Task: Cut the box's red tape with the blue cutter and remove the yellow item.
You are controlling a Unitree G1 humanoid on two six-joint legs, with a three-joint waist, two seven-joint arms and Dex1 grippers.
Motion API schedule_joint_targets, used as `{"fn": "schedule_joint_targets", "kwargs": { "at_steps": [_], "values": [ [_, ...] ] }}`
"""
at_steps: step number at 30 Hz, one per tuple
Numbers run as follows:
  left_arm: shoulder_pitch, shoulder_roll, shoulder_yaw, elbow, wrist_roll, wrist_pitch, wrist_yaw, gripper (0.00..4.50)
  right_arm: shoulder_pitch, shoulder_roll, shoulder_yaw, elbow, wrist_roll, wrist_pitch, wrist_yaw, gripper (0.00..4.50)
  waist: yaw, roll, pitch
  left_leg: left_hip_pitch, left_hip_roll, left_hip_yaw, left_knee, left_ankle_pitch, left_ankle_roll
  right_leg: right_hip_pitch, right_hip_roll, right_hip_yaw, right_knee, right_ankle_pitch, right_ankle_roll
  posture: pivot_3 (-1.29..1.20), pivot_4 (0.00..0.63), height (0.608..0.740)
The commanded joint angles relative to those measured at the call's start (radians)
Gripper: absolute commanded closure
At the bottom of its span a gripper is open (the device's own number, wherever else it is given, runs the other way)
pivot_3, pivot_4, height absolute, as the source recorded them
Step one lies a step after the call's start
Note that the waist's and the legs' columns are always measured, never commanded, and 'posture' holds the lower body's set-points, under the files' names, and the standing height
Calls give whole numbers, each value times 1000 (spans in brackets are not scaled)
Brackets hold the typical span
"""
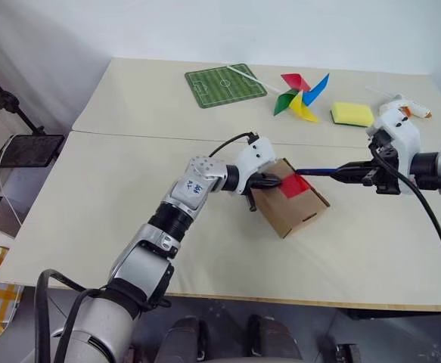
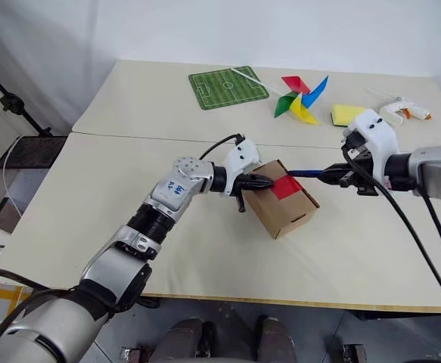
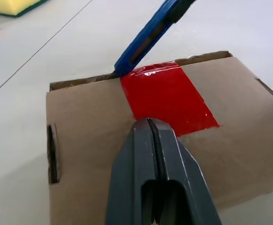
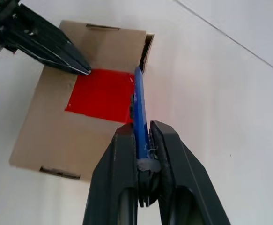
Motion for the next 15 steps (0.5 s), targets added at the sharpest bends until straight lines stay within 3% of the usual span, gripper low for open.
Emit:
{"fn": "schedule_joint_targets", "kwargs": {
  "at_steps": [1,7,15],
  "values": [
    [26,-14,-75,103,82,-21,-3,4500,-85,-24,67,37,-8,89,73,4345,0,1,0,0,-1,0,0,0,0,0,-1,0,-1,0,0,0,150,740],
    [21,-39,-81,171,110,-63,2,4500,-263,-18,209,123,-60,180,161,4345,2,2,-1,0,-2,-2,1,-1,0,2,-4,4,-2,0,0,0,150,740],
    [21,-60,-69,204,112,-66,19,4500,-408,-90,377,174,-91,269,345,4345,25,2,-2,0,-2,-3,2,-7,-5,2,-4,4,-4,0,0,0,150,740]
  ]
}}
